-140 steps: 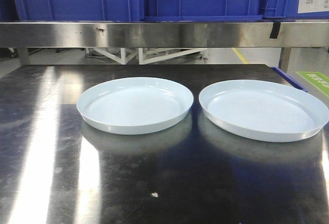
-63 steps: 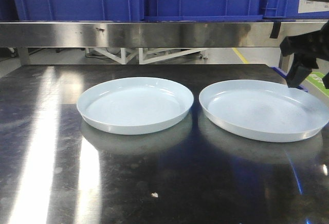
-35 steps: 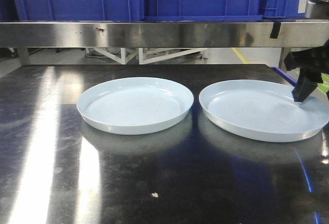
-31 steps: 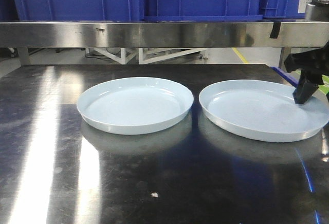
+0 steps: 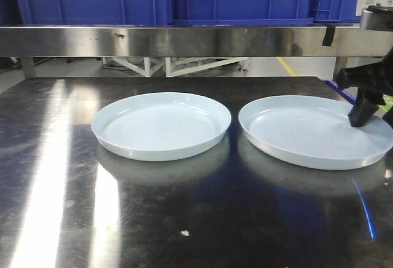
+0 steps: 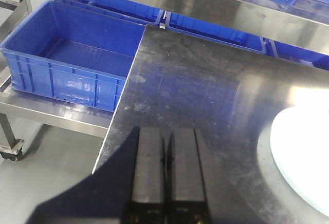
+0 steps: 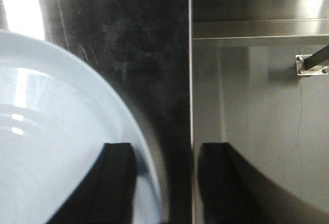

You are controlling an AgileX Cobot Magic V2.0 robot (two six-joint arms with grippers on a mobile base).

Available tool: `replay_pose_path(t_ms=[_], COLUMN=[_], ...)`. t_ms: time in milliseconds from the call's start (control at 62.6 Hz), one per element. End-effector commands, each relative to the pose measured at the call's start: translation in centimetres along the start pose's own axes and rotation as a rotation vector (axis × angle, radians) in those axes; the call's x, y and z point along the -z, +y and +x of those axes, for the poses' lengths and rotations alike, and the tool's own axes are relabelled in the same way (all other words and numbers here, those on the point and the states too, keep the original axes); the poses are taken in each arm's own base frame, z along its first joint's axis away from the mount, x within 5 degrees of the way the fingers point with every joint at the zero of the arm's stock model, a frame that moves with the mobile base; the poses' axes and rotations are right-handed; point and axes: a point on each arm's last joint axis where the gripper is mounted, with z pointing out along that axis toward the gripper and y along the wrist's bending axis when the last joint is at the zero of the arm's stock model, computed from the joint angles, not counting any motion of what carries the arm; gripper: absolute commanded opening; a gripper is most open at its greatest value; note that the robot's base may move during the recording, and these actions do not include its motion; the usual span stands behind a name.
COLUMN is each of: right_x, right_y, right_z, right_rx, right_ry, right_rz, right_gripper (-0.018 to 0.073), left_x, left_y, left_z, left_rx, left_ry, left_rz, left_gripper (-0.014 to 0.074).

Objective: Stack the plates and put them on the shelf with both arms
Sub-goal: 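Lower the right gripper onto the rim of the other plate, then lift the plate with the right gripper and set it onto the first plate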

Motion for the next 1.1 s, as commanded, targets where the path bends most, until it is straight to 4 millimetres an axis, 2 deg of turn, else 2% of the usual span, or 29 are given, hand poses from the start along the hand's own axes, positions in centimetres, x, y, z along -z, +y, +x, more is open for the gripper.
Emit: replay_pose_path(t_ms=[0,80,128,208,591,783,958,1086], right_x=[1.1,1.4,1.8,2.8,11.1,13.9,14.3,13.8], right_y=[-0.1,0.0,0.0,0.1,1.0,1.7,4.8,8.1], right_z=[-1.2,-1.3,-1.5,-2.1,-6.4,-7.6,-7.6,-7.3], right_rx=[0.010,0.011,0.011,0.012,0.017,0.001,0.039,0.104], right_ry=[-0.056,-0.062,-0.075,-0.115,-0.404,-0.481,-0.478,-0.455], right_rz=[-0.002,-0.003,-0.005,-0.011,-0.056,-0.095,-0.184,-0.261], right_gripper=[0.0173,0.0034,0.0069,0.0052,0.0053,0.0053,0.0053,0.0053], left_x=[0.4,0.4,0.4,0.4,0.4,0.4,0.4,0.4], left_y=[-0.4,-0.4,-0.4,-0.4,-0.4,-0.4,-0.4,-0.4], left_z=[-1.5,-1.5,-1.5,-1.5,-1.5,-1.5,-1.5,-1.5], left_rx=[0.004,0.004,0.004,0.004,0.004,0.004,0.004,0.004], left_ry=[-0.093,-0.093,-0.093,-0.093,-0.093,-0.093,-0.093,-0.093], left_rz=[0.031,0.031,0.031,0.031,0.031,0.031,0.031,0.031], left_gripper=[0.0101,0.0101,0.0101,0.0101,0.0101,0.0101,0.0101,0.0101])
